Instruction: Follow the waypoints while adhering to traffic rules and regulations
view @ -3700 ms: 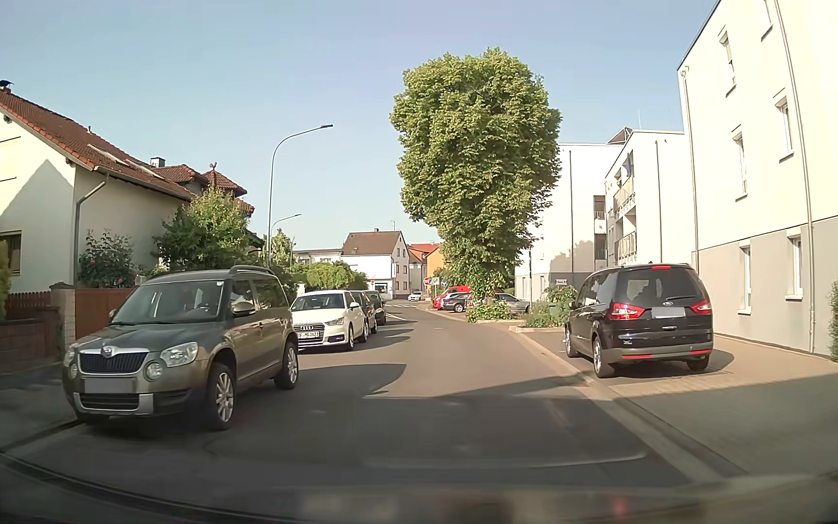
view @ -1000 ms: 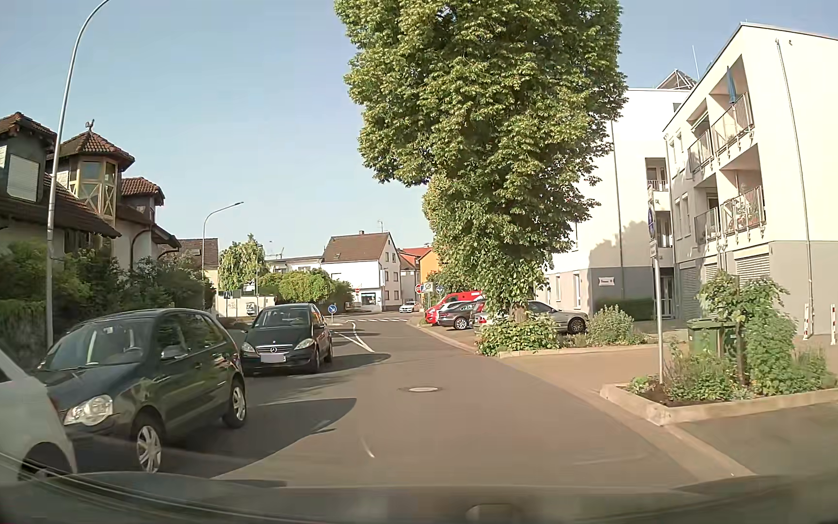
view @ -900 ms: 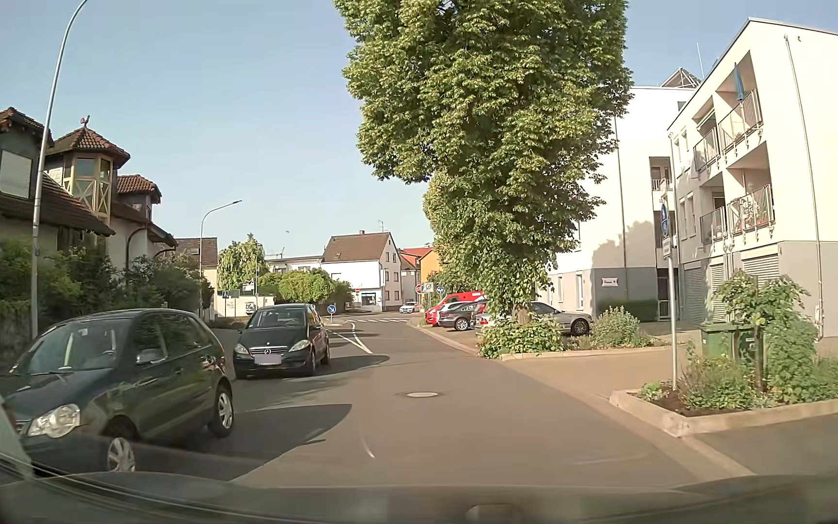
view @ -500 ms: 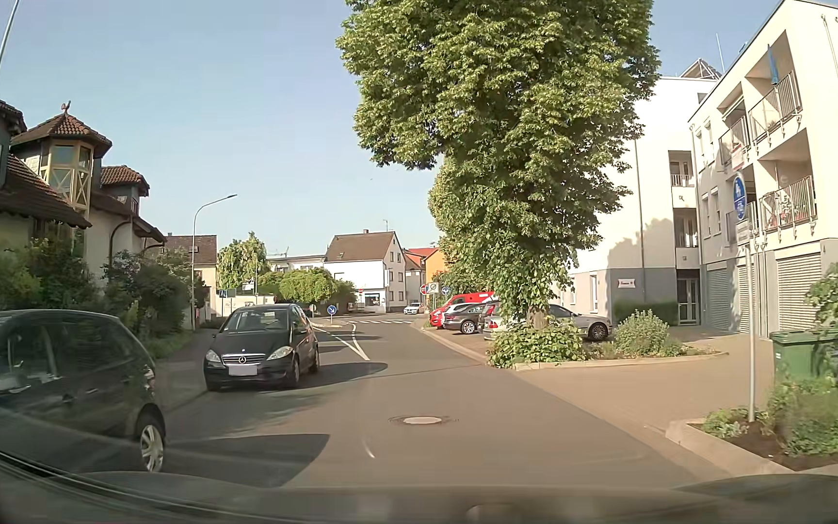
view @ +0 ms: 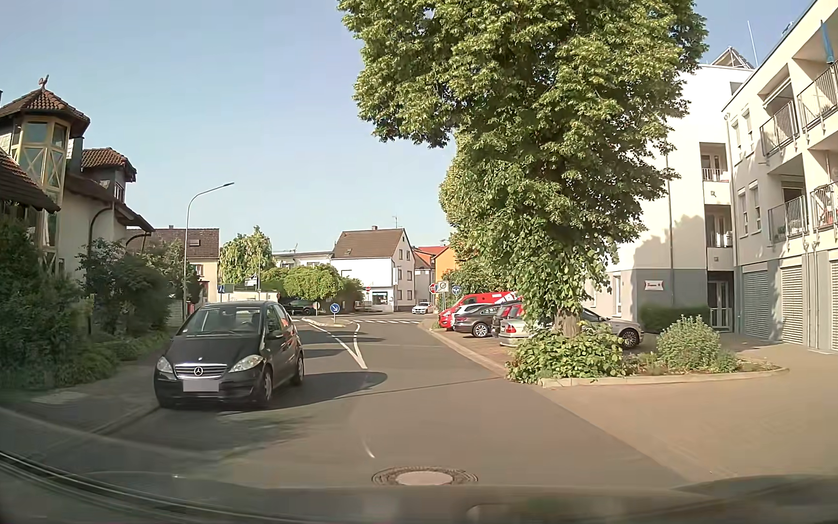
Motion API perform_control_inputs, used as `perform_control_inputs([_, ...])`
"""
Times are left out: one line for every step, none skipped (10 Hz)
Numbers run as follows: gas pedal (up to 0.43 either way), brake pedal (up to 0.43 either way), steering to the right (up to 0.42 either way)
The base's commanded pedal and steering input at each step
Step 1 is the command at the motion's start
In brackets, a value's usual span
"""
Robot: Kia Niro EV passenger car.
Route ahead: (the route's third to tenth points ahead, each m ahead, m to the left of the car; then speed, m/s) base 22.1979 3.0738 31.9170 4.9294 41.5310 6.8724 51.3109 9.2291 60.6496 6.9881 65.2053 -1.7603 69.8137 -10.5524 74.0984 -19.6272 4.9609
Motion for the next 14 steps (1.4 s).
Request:
perform_control_inputs([0.047,0.030,-0.038])
perform_control_inputs([0.047,0.030,-0.039])
perform_control_inputs([0.047,0.030,-0.039])
perform_control_inputs([0.047,0.030,-0.043])
perform_control_inputs([0.047,0.030,-0.048])
perform_control_inputs([0.047,0.030,-0.049])
perform_control_inputs([0.047,0.030,-0.048])
perform_control_inputs([0.047,0.030,-0.048])
perform_control_inputs([0.047,0.030,-0.048])
perform_control_inputs([0.047,0.030,-0.048])
perform_control_inputs([0.047,0.030,-0.047])
perform_control_inputs([0.047,0.030,-0.043])
perform_control_inputs([0.047,0.030,-0.040])
perform_control_inputs([0.047,0.030,-0.037])
